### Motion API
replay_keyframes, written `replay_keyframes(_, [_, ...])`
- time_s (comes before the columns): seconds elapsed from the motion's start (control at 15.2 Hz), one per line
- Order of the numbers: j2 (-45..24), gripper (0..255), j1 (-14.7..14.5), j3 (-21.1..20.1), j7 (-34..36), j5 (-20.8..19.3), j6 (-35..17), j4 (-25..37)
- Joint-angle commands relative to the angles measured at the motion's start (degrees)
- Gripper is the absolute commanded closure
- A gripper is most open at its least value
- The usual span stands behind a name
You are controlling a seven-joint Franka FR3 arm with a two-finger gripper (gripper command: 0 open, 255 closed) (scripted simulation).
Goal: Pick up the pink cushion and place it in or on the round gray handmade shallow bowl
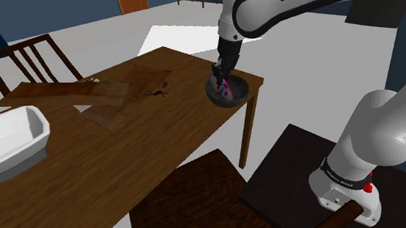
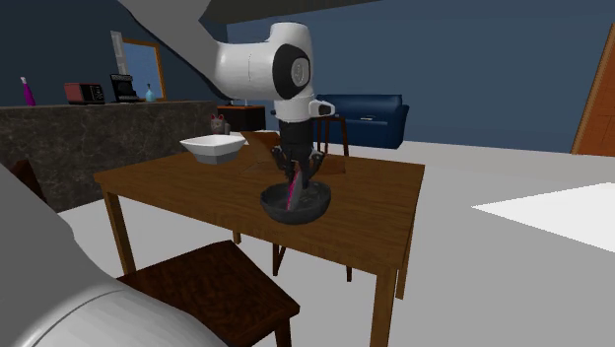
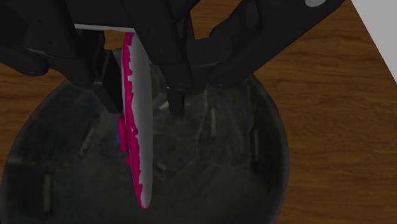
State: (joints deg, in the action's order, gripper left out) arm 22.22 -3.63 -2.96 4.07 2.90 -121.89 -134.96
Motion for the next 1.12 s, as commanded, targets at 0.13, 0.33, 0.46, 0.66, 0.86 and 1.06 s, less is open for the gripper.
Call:
replay_keyframes(0.13, [-0.17, 255, -0.04, -0.05, 0.04, 0.02, -0.67, -0.53])
replay_keyframes(0.33, [-0.17, 255, -0.05, -0.04, 0.05, 0.02, -0.67, -0.53])
replay_keyframes(0.46, [-0.26, 0, -0.04, -0.01, 0.02, 0.01, -0.68, -0.46])
replay_keyframes(0.66, [-0.31, 0, -0.05, -0.04, 0.06, 0.01, -0.64, -0.36])
replay_keyframes(0.86, [0.64, 0, -0.03, 0.04, 0.05, -0.02, 1.35, 0.68])
replay_keyframes(1.06, [2.45, 0, 0.03, 0.23, 0.06, -0.11, 6.93, 4.45])
